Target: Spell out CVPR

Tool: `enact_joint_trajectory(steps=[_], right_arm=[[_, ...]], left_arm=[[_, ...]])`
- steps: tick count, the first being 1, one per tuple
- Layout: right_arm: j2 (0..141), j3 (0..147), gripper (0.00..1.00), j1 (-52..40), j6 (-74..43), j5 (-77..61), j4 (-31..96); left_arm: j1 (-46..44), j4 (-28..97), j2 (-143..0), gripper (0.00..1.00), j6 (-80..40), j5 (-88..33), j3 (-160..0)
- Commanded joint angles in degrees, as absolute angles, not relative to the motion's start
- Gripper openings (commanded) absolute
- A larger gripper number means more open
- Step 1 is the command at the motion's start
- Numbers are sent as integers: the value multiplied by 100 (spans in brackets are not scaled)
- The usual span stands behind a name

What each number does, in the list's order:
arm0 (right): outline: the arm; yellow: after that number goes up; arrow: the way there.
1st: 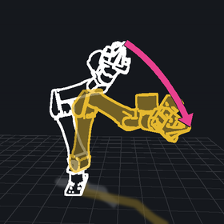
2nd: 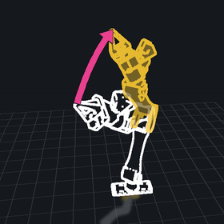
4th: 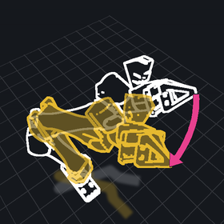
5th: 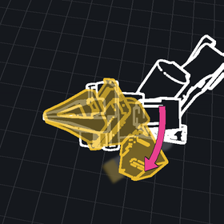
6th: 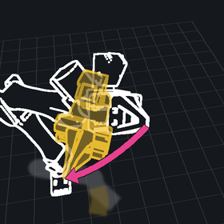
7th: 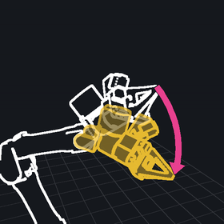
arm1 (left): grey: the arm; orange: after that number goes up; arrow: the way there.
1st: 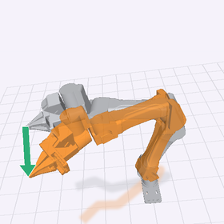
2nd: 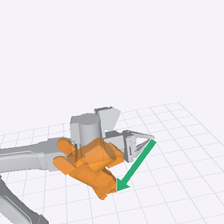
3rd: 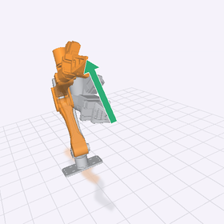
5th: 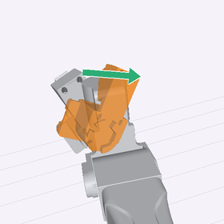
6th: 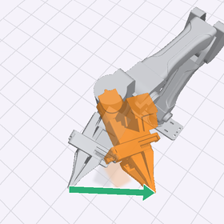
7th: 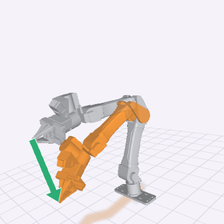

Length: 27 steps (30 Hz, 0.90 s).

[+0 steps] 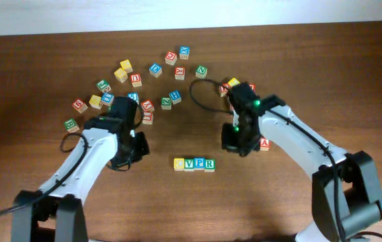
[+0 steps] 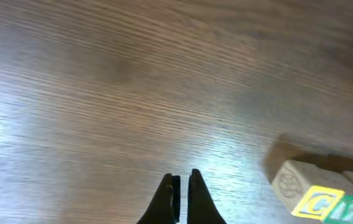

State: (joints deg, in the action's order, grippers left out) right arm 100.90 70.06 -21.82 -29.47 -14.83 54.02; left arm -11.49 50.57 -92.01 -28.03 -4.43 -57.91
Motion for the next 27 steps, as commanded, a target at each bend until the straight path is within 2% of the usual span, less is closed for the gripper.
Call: enact_joint_trajectory(steps=[1, 3, 4, 5, 6, 9, 17, 27], right_arm=[[10097, 7454, 4, -2307, -2882, -1415, 5282], [10099, 7422, 4, -2528, -2897, -1433, 5089], [10099, 7382, 4, -2700, -2899, -1433, 4952], [10101, 7360, 4, -2884, -2897, -1400, 4812], [10101, 7354, 4, -3173, -3092, -1039, 4727], [10160, 7349, 4, -3573, -3701, -530, 4661], [11024, 7349, 4, -3723, -3846, -731, 4259], [11065, 7349, 4, -3730, -3844, -1096, 4355]], left_arm=[[-926, 5118, -9142, 1, -2731, -316, -5789], [-893, 5109, -9142, 5, -2731, -311, -5789], [-893, 5111, -9142, 5, -2731, -311, -5789], [-893, 5133, -9142, 0, -2733, -272, -5789], [-873, 5218, -9142, 0, -3203, 71, -5789], [-650, 5299, -9142, 0, -3380, 137, -5789], [-209, 5524, -9142, 0, -3312, 154, -5789], [-158, 5489, -9142, 0, -3293, 154, -5789]])
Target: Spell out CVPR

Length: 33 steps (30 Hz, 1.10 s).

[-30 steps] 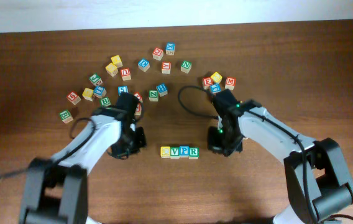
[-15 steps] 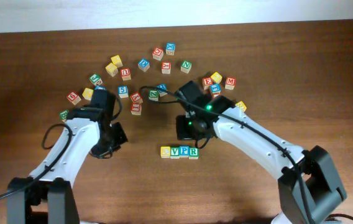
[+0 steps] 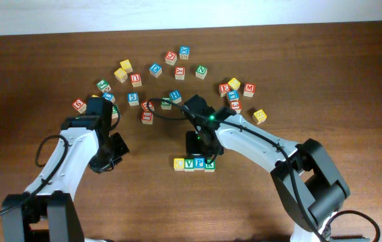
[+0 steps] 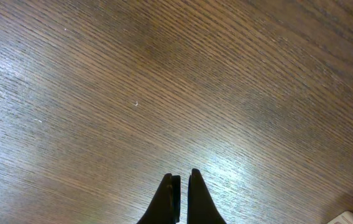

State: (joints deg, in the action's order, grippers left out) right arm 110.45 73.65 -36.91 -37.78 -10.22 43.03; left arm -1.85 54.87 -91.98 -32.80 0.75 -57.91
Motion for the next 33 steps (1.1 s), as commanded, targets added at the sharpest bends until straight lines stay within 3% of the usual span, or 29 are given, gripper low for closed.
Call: enact_joint_trajectory(steps=[1, 33], right_arm=[[11065, 7349, 4, -3730, -3844, -1096, 4412], [11063, 7596, 4, -3476, -3776, -1330, 4622]], left_arm=[[-158, 5494, -9142, 0, -3293, 154, -5789], [-303, 5446, -9142, 0, -3245, 128, -5784]])
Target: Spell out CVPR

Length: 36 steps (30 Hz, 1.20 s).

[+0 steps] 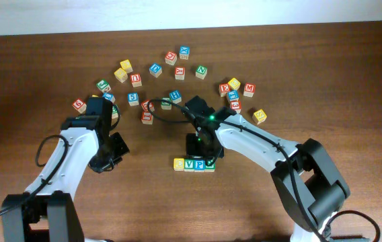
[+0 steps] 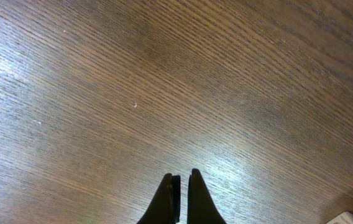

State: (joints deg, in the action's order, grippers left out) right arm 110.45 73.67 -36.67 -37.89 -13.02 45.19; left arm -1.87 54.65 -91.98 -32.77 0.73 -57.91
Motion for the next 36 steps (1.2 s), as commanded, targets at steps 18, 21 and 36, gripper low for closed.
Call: enact_joint_trajectory(steps=[18, 21, 36], right_arm=[[11065, 6904, 4, -2637, -2943, -1367, 5933], [11065, 6875, 4, -2637, -2941, -1629, 5749], [11065, 6866, 4, -3111, -3094, -1909, 5050]], left_arm=[[-2300, 4434, -10355, 0, -2729, -1120, -5782], [-2410, 4429, -10495, 0, -2729, -1122, -5782], [-2515, 4377, -10512, 0, -2727, -1439, -5782]])
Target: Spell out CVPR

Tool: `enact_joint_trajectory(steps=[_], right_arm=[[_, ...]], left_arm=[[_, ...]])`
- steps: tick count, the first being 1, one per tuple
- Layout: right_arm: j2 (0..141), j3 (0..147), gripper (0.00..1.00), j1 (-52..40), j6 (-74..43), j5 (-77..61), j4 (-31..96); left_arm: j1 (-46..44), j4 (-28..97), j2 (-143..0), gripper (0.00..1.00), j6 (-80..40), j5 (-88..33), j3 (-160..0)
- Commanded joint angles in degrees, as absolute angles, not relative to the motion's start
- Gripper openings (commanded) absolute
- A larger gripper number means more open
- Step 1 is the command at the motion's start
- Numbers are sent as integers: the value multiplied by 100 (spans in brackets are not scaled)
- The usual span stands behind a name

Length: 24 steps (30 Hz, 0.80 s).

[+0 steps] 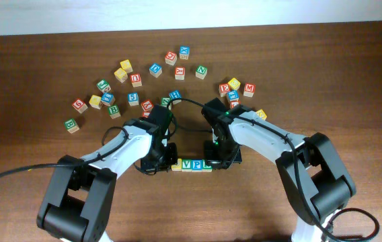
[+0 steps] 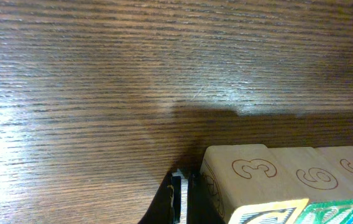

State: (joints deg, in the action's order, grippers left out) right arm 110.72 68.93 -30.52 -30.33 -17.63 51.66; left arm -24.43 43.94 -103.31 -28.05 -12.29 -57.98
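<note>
A row of four letter blocks [image 1: 192, 165] lies at the table's front middle; V, P and R read left to right, and the yellow C block [image 2: 245, 186] at the left end is partly under my left arm. My left gripper [image 1: 167, 161] is shut and empty. In the left wrist view its fingertips [image 2: 181, 186] rest against the C block's left side. My right gripper [image 1: 219, 160] stands at the R end of the row, its jaws hidden from above.
Several loose letter blocks [image 1: 136, 79] lie in an arc across the back of the wooden table [image 1: 325, 81], from the left [image 1: 72, 124] to a cluster behind the right arm [image 1: 238, 89]. A black cable loops over the right arm.
My left gripper was over bare wood well left of the row; now its shut tips touch the C end. My right gripper was behind the row and now stands at the R end.
First the row stood complete with both grippers a short way off its ends. Then my left gripper was farther left and my right was just behind the row, and they held there. Now each gripper is at one end of the row.
</note>
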Motion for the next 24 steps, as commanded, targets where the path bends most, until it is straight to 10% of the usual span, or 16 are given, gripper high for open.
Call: enact_joint_trajectory(steps=[1, 24], right_arm=[[11065, 6866, 5, -3111, -3094, -1907, 5006], [11063, 6871, 4, -3035, -3092, -1588, 5251]], left_arm=[[-2515, 4399, -10512, 0, -2727, -1439, -5782], [-2375, 4853, -10510, 0, -2453, -760, -5933]])
